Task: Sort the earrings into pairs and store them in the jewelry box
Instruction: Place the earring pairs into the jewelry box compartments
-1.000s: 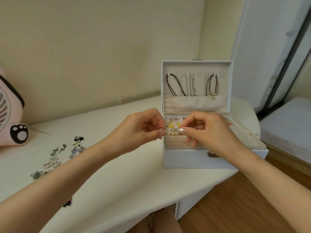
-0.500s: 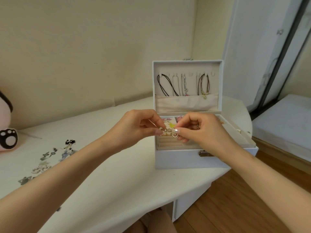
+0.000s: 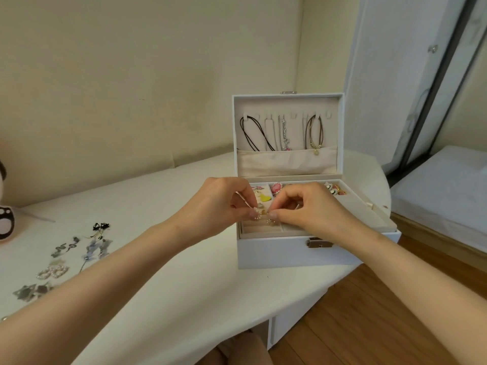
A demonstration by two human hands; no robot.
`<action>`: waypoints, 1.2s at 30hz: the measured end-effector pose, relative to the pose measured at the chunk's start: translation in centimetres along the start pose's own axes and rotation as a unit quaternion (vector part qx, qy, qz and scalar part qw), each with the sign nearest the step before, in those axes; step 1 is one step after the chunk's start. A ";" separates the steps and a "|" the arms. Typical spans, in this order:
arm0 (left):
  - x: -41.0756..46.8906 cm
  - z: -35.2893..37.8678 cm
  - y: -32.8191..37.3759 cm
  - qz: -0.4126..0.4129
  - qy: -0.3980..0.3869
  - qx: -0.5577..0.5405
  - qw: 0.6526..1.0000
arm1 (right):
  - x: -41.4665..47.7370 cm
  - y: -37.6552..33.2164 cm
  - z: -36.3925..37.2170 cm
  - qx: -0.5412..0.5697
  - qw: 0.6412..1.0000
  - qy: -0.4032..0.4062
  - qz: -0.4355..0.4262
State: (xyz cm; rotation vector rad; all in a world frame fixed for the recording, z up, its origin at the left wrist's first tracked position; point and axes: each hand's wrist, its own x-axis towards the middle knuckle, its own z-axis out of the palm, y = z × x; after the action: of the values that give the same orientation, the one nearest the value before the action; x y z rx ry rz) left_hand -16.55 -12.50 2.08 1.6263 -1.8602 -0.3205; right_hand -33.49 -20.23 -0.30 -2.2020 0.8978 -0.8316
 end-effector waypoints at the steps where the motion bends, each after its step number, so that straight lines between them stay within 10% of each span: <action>1: 0.0 -0.1 0.0 -0.001 -0.006 0.001 1.000 | 0.0 0.0 -0.1 0.004 1.000 -0.011 -0.002; 13: 1.6 0.9 -0.7 0.006 -0.030 0.218 0.975 | 0.8 -0.1 0.6 -0.065 0.998 -0.019 0.000; 36: 1.6 0.9 -0.8 0.067 -0.002 0.266 0.962 | 1.8 0.4 0.8 -0.053 0.998 -0.009 0.034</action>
State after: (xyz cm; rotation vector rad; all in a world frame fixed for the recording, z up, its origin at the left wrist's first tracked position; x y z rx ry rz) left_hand -16.50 -14.41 1.36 1.8162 -2.1695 0.2627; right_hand -32.02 -21.53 -0.53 -2.2520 1.0233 -0.7470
